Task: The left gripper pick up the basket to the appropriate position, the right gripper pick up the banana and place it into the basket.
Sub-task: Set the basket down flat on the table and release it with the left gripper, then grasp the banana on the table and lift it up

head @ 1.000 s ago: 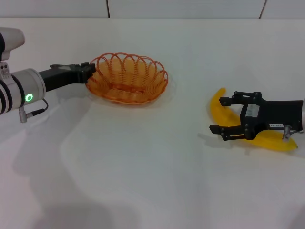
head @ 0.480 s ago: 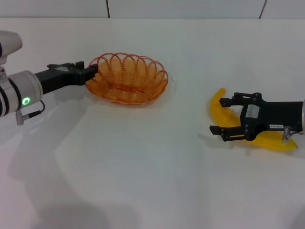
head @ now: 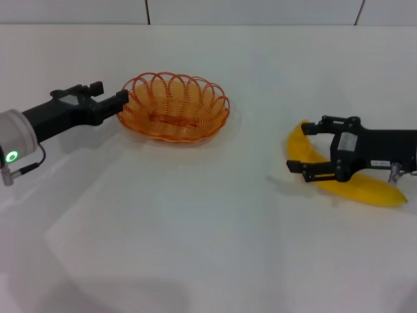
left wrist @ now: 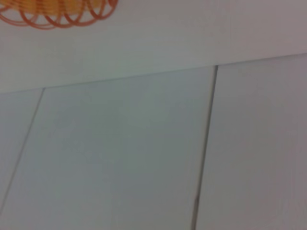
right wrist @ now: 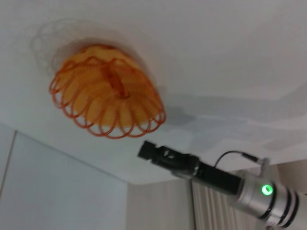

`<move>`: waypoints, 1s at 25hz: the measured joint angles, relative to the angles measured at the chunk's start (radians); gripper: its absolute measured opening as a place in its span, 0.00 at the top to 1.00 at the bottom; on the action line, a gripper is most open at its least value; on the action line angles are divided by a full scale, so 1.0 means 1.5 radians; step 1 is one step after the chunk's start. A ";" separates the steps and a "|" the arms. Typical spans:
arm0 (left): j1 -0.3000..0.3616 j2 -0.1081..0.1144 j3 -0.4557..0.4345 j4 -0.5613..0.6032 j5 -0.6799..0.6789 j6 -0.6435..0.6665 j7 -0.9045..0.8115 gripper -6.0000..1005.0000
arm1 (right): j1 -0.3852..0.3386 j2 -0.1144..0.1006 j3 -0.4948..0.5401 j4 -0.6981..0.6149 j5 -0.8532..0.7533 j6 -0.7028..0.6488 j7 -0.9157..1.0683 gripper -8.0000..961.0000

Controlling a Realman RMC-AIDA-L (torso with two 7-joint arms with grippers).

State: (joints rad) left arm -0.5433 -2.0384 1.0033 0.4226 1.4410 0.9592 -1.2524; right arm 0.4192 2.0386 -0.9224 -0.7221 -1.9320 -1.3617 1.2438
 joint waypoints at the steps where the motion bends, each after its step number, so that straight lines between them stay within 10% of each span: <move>1: 0.017 0.001 0.014 0.019 0.001 0.010 -0.010 0.35 | -0.004 0.000 -0.002 -0.013 0.003 -0.001 0.010 0.08; 9: 0.118 0.008 0.099 0.164 0.065 0.037 -0.112 0.35 | -0.030 0.003 -0.072 -0.099 0.000 0.019 0.096 0.08; 25: 0.132 0.010 0.089 0.179 0.114 0.050 -0.139 0.35 | -0.081 0.004 -0.248 -0.356 -0.185 0.053 0.393 0.09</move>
State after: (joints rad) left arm -0.3460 -2.0230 1.1365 0.6911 1.6124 1.0344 -1.4605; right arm 0.2977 2.0448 -1.2938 -1.2566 -2.2092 -1.2824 1.8335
